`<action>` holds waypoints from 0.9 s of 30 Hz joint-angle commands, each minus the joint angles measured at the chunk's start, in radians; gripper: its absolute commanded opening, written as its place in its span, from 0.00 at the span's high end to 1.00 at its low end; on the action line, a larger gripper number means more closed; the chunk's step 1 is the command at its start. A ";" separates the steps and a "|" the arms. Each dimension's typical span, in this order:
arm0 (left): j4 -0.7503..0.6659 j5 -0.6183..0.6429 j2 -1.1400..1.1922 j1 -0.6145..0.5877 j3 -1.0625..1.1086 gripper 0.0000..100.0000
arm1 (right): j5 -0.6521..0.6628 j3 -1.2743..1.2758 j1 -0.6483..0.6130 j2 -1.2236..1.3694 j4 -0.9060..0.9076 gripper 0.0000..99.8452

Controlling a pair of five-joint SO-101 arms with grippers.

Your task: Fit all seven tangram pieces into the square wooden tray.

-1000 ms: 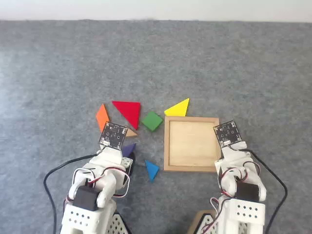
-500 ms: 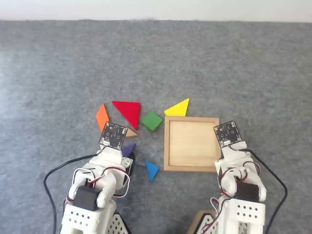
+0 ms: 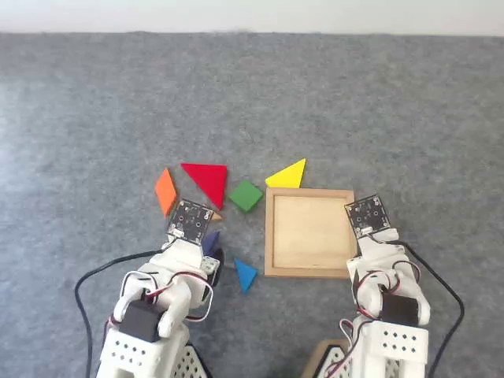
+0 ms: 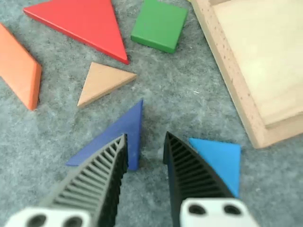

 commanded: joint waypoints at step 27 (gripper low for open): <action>-0.176 -0.367 0.423 -0.457 -0.549 0.87 | -0.003 0.017 0.001 -0.012 -0.019 0.96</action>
